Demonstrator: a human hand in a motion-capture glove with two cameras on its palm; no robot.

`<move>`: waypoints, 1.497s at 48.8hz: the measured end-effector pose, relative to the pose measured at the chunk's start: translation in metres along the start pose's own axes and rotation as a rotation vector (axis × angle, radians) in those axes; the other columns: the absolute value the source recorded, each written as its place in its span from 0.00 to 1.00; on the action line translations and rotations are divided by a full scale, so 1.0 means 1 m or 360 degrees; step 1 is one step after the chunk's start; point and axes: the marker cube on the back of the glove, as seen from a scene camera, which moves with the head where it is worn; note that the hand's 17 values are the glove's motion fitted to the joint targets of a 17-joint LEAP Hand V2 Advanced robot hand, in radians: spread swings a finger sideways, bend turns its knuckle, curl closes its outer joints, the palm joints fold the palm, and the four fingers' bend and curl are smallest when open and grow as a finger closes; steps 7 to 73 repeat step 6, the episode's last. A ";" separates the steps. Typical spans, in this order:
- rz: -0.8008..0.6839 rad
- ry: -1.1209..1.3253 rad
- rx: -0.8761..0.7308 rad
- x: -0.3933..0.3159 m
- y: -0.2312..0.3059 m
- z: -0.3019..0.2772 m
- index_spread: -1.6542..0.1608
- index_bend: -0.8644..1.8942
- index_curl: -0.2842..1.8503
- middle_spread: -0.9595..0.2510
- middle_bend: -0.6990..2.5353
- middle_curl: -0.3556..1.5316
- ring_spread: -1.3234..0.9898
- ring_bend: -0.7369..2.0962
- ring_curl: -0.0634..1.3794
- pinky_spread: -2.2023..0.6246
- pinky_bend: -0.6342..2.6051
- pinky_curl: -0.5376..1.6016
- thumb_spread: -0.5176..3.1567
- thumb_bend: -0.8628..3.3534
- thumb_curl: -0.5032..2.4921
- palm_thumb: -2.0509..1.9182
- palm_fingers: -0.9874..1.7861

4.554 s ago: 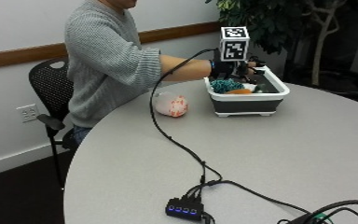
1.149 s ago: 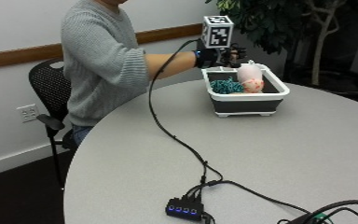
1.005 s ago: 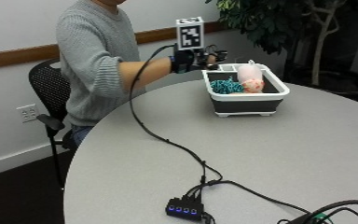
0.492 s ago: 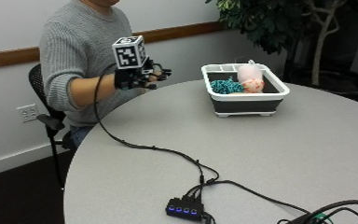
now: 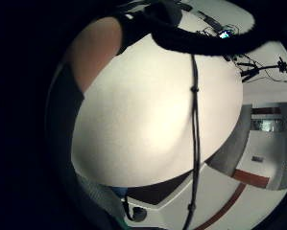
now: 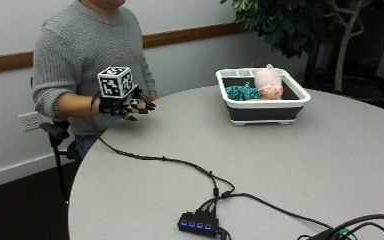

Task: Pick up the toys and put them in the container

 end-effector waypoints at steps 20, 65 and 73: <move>0.0017 0.0023 0.0028 0.006 -0.005 -0.002 0.71 0.40 0.33 0.69 0.26 0.30 0.54 0.31 0.13 0.80 0.41 0.42 0.52 0.20 0.25 0.51 0.31; 0.0017 0.0023 0.0028 0.006 -0.005 -0.002 0.71 0.40 0.33 0.69 0.26 0.30 0.54 0.31 0.13 0.80 0.41 0.42 0.52 0.20 0.25 0.51 0.31; 0.0017 0.0023 0.0028 0.006 -0.005 -0.002 0.71 0.40 0.33 0.69 0.26 0.30 0.54 0.31 0.13 0.80 0.41 0.42 0.52 0.20 0.25 0.51 0.31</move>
